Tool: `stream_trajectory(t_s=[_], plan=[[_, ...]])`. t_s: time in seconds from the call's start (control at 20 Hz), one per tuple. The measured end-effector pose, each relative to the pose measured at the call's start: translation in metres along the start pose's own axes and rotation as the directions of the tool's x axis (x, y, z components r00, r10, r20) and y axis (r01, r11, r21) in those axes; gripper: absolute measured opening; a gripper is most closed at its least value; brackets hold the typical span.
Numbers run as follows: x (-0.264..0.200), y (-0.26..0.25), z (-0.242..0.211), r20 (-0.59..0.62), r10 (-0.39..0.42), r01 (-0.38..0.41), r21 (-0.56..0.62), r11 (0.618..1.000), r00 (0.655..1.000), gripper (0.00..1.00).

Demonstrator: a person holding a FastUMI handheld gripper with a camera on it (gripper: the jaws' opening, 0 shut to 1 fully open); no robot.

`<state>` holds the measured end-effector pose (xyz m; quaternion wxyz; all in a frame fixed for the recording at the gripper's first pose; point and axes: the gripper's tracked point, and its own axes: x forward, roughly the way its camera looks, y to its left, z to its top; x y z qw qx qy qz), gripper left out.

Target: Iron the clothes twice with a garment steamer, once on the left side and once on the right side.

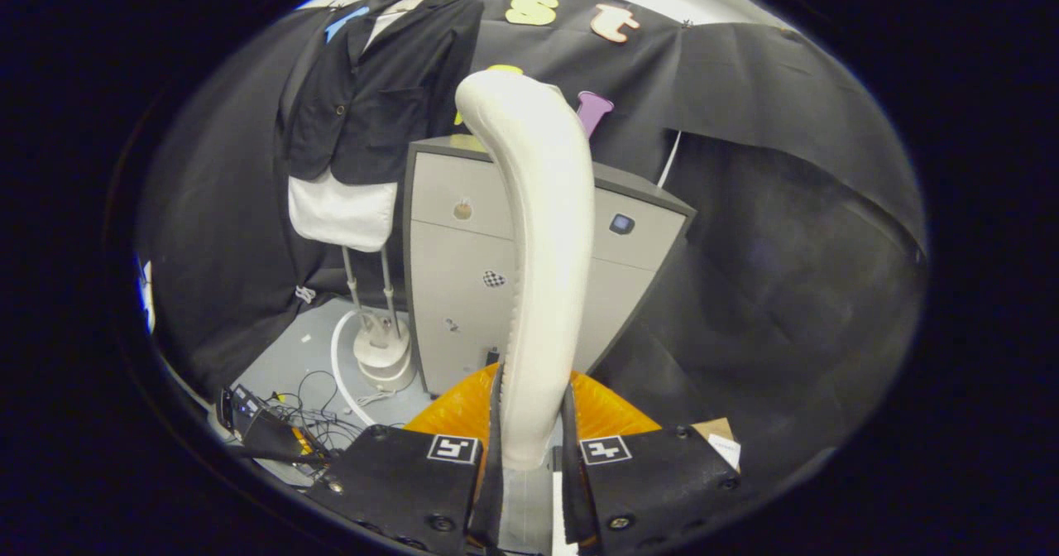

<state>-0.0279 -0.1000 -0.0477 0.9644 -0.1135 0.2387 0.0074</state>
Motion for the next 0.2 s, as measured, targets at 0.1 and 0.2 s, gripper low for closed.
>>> stream_trajectory(t_s=[0.1, 0.2], plan=[[0.001, -0.010, -0.007, -0.012, 0.005, -0.004, 0.019, 1.000, 1.000, 0.32], [-0.001, -0.015, -0.020, -0.026, 0.010, -0.009, 0.029, 1.000, 1.000, 0.32]])
